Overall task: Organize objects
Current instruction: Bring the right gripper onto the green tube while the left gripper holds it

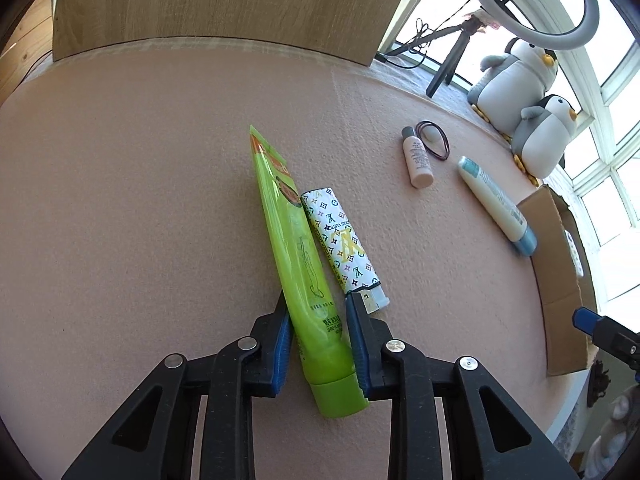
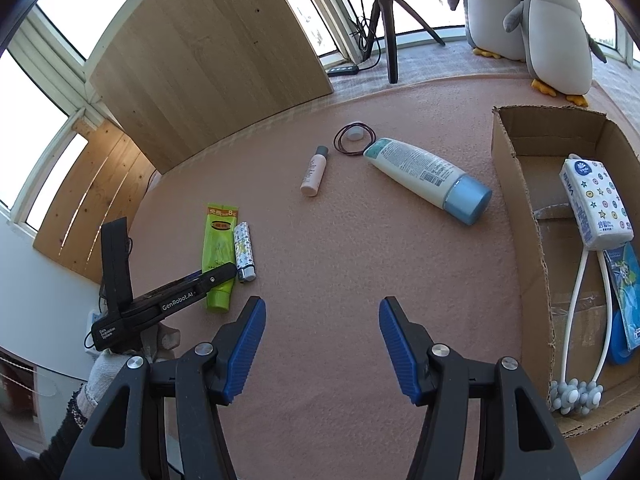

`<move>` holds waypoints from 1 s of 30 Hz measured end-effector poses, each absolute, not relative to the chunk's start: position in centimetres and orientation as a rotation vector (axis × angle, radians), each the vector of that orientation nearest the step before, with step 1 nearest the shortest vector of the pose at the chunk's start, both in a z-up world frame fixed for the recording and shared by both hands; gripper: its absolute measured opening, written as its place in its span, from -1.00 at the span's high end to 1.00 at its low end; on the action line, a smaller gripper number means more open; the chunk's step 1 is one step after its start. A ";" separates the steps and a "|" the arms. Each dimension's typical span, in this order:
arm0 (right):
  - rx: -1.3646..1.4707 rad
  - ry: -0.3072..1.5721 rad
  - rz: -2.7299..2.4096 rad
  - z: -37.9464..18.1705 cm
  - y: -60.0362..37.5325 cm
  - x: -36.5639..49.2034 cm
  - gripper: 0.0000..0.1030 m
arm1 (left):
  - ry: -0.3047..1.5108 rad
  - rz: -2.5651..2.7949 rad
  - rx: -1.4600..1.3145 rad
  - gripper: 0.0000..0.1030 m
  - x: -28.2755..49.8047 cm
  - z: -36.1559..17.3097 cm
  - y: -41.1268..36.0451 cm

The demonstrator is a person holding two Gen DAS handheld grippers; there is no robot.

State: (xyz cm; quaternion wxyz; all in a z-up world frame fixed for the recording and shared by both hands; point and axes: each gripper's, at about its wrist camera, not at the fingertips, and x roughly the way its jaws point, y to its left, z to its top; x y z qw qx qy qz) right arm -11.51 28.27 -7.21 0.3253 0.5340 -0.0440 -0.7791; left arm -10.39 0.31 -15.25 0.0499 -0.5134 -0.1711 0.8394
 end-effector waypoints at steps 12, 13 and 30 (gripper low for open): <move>1.418 -0.006 -1.944 -8.4 23.9 -10.2 -0.07 | -0.520 2.444 -1.593 0.48 -5.2 -15.1 1.8; 1.423 0.000 -1.929 -8.6 23.4 -10.1 -0.07 | -0.508 2.444 -1.597 0.43 -4.9 -15.0 1.8; 1.509 0.024 -1.730 -12.3 16.7 -9.1 0.29 | -0.625 2.447 -1.558 0.28 -3.1 -14.1 -1.6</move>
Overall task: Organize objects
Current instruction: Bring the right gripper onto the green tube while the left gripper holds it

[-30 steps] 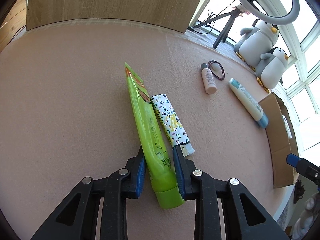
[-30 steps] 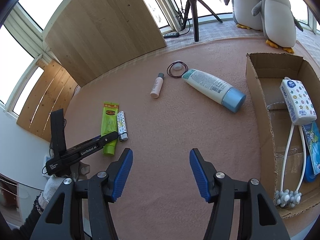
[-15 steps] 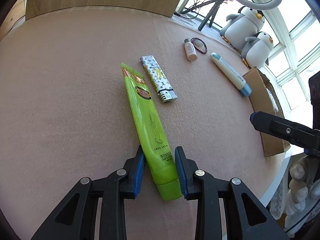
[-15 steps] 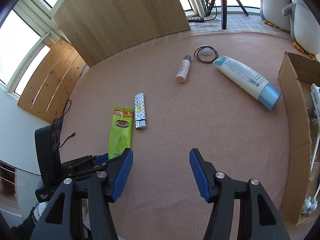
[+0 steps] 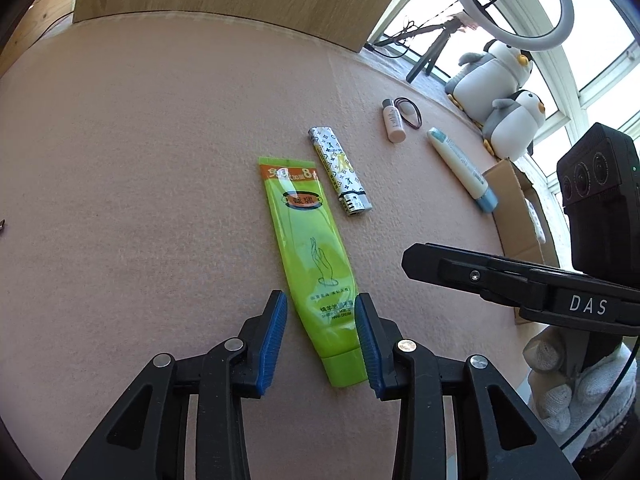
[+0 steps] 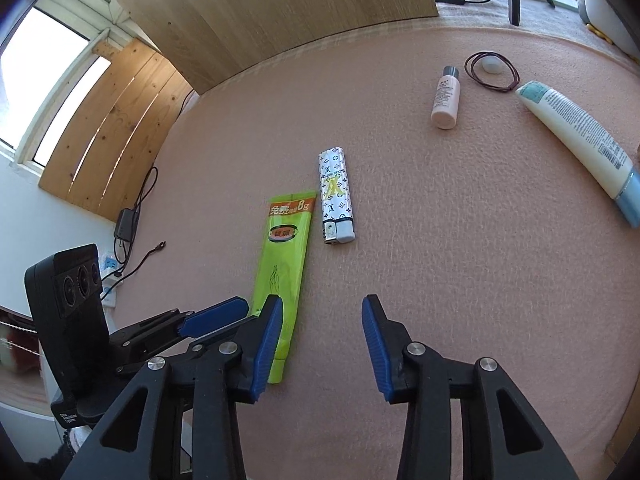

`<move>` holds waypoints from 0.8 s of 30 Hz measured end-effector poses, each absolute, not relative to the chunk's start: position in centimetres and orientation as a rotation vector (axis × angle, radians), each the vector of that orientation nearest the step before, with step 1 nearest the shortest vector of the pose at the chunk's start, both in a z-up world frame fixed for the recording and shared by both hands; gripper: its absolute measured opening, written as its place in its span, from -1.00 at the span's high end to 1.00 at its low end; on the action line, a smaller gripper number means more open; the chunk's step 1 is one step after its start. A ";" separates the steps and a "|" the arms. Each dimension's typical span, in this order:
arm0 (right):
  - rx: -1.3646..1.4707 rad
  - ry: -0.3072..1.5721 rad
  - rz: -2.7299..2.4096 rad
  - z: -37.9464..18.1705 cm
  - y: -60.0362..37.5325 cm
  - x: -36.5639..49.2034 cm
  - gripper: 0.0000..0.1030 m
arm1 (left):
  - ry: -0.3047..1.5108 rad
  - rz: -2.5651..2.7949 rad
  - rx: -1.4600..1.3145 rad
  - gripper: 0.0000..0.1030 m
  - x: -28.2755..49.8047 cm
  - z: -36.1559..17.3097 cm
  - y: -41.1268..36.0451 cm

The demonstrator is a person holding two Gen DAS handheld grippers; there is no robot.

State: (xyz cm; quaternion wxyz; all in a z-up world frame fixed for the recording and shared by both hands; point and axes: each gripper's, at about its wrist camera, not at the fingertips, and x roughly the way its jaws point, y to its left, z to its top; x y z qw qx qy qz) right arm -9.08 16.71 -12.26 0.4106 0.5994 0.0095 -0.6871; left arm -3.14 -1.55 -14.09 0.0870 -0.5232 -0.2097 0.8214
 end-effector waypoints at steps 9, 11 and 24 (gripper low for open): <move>1.569 -0.025 -1.657 -14.2 15.3 -9.1 0.40 | -0.655 2.395 -1.575 0.35 -3.7 -15.0 -1.5; 1.572 -0.026 -1.655 -14.4 15.2 -9.1 0.40 | -0.652 2.385 -1.578 0.35 -3.6 -15.1 -1.5; 1.616 -0.059 -1.582 -15.8 14.5 -8.5 0.41 | -0.599 2.372 -1.579 0.35 -3.2 -15.2 -0.7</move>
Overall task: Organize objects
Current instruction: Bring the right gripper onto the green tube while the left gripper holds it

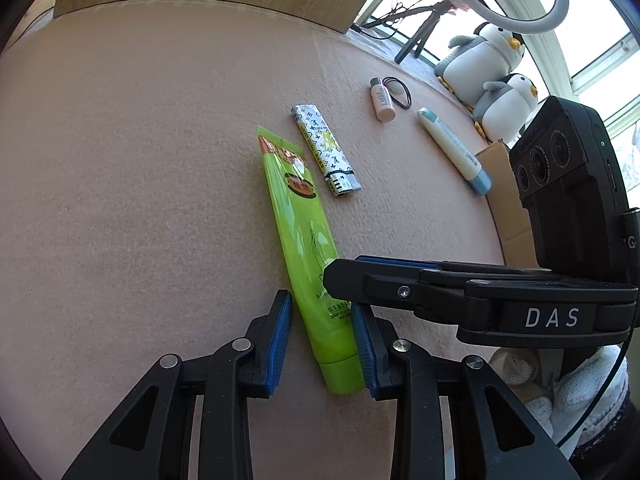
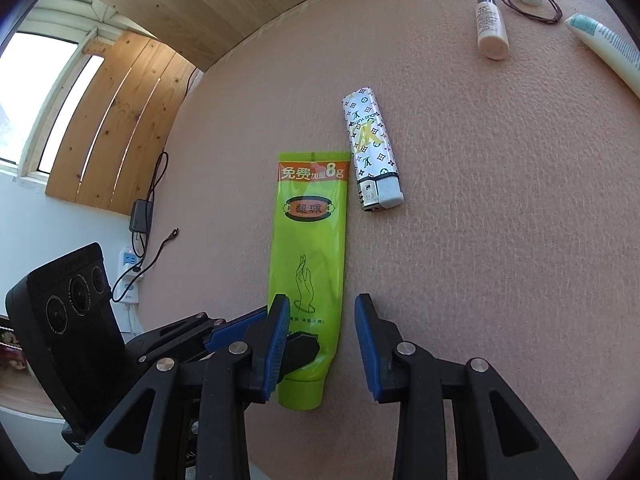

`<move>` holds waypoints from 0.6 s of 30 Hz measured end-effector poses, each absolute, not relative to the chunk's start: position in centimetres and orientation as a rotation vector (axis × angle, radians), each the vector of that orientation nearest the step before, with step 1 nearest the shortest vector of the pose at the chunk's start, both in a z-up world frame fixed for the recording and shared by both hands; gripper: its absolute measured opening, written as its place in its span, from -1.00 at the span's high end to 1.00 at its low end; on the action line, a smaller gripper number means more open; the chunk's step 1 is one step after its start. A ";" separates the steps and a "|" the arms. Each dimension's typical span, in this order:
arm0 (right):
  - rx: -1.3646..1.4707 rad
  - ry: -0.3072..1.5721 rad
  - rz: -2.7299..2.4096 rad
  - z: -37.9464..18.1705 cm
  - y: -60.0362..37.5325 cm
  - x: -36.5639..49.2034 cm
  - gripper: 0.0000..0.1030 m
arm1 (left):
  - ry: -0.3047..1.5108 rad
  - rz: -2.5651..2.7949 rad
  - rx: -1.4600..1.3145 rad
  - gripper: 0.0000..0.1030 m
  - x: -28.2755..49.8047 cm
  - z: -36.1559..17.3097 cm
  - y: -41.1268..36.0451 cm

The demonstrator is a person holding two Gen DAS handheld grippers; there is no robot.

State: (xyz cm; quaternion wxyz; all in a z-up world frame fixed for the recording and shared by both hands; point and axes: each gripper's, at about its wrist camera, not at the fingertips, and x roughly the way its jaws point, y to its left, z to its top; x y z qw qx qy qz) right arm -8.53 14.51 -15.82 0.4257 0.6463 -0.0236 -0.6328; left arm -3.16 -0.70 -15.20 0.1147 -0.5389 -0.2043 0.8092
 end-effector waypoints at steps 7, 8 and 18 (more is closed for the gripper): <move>1.614 -0.056 -1.595 -15.9 14.4 -8.2 0.41 | -0.580 2.389 -1.601 0.19 -2.9 -15.1 -1.2; 1.614 -0.053 -1.595 -15.9 14.4 -8.1 0.40 | -0.576 2.388 -1.599 0.19 -2.9 -15.0 -1.2; 1.591 0.010 -1.579 -15.5 13.1 -7.4 0.39 | -0.553 2.360 -1.591 0.23 -2.7 -15.3 -0.3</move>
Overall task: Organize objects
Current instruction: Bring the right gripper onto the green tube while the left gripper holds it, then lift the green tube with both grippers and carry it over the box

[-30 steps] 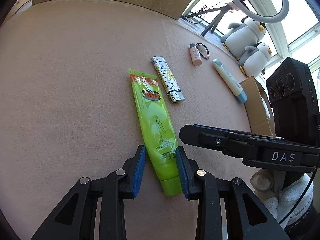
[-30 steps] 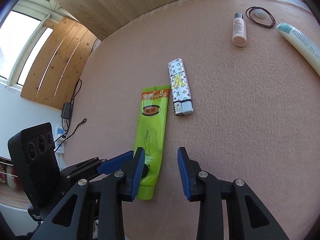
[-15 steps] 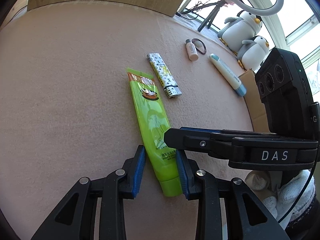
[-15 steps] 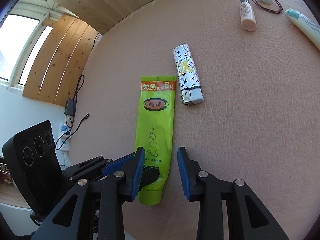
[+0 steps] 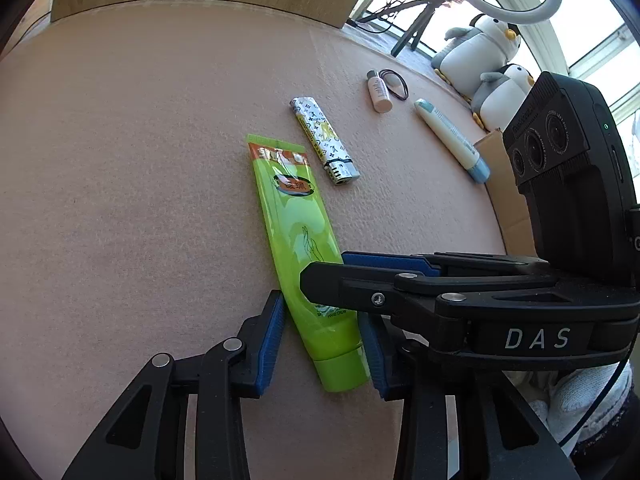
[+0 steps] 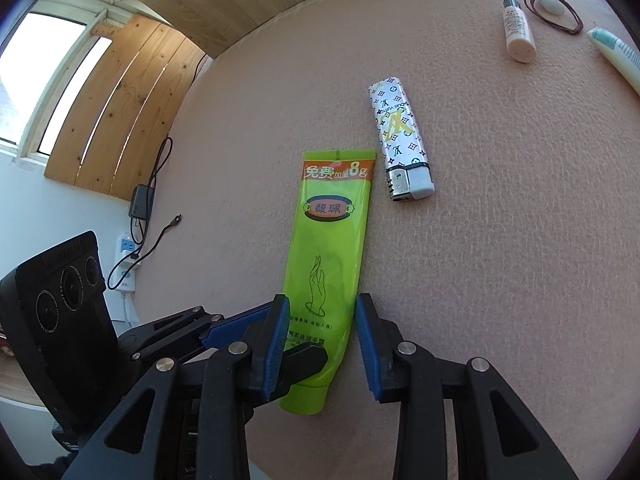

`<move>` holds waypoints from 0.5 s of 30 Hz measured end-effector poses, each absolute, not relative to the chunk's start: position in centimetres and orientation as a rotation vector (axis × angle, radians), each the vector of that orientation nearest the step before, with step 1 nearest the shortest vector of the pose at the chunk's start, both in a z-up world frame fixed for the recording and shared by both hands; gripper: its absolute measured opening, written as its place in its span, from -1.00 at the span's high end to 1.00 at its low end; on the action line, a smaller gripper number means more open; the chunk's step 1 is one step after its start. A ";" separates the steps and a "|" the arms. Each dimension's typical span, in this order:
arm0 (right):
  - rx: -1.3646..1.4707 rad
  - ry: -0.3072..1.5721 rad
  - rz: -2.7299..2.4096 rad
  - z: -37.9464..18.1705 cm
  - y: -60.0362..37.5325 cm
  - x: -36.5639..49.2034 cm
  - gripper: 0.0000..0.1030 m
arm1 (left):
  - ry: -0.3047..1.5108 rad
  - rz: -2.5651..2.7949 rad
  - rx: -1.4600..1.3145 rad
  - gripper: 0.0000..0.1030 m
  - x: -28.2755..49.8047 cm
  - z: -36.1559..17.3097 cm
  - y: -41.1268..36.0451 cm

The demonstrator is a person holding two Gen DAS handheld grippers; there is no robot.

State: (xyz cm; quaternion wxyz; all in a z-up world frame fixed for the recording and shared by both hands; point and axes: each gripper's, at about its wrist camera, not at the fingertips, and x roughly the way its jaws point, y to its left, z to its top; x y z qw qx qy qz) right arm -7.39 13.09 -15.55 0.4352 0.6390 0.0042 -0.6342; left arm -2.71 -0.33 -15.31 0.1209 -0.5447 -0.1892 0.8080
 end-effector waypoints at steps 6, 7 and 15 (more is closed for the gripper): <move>1.568 0.036 -1.615 -15.1 13.2 -6.7 0.40 | -0.570 2.354 -1.591 0.28 -2.5 -15.1 -0.1; 1.564 0.036 -1.619 -15.0 13.4 -6.7 0.40 | -0.581 2.349 -1.586 0.28 -2.5 -15.0 0.0; 1.509 0.033 -1.680 -12.8 15.2 -6.7 0.40 | -0.569 2.342 -1.525 0.29 -2.8 -13.1 1.9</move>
